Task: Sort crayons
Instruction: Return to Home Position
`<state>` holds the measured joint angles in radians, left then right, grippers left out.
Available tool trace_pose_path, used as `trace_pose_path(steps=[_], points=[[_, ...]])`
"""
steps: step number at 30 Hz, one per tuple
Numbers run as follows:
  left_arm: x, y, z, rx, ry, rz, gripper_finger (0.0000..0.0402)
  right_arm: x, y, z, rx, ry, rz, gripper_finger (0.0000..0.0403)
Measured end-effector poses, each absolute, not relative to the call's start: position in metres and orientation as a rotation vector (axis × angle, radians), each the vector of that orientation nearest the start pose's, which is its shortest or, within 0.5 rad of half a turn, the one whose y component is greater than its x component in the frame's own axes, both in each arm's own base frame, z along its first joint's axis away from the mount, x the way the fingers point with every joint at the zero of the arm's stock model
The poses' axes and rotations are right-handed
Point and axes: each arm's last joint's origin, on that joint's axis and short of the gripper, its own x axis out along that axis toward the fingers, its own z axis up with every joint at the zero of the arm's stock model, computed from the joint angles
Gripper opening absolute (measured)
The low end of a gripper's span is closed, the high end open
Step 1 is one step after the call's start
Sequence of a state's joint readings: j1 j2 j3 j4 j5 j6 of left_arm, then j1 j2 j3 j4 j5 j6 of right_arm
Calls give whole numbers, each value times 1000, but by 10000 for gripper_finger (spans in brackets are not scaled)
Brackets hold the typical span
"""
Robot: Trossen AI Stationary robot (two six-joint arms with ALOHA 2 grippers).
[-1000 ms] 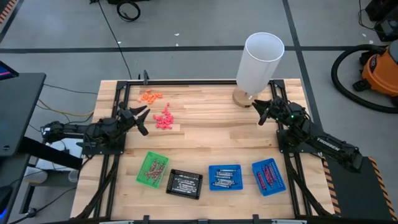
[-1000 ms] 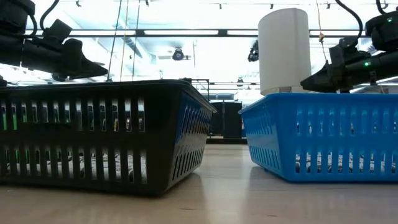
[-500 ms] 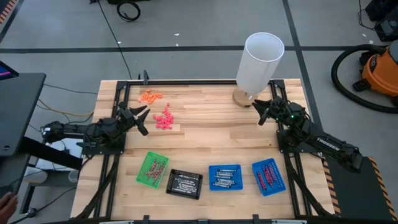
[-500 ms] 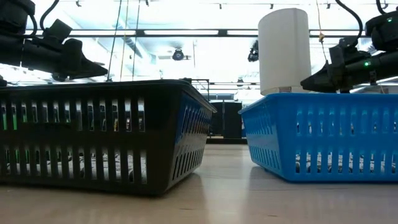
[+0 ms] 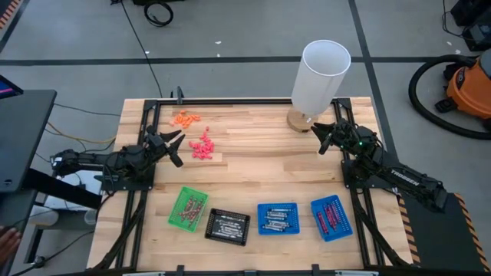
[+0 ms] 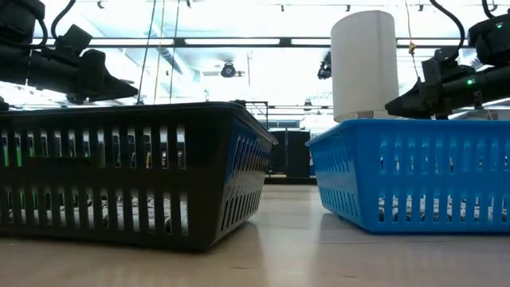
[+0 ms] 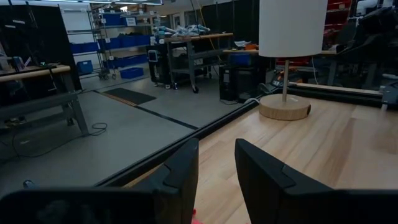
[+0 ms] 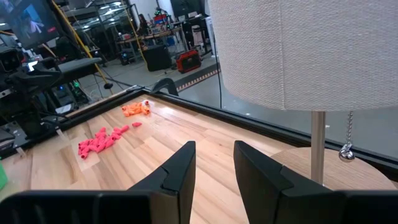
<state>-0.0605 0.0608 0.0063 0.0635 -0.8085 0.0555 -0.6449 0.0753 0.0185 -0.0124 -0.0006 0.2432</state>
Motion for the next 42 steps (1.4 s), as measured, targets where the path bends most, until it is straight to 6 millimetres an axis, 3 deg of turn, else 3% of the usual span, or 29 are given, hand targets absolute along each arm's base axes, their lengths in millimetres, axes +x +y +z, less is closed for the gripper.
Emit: trace_pose_path(steps=[42], points=[[93,15,167,49,12,748,114,81,-61,163,257,-11,-649,118]])
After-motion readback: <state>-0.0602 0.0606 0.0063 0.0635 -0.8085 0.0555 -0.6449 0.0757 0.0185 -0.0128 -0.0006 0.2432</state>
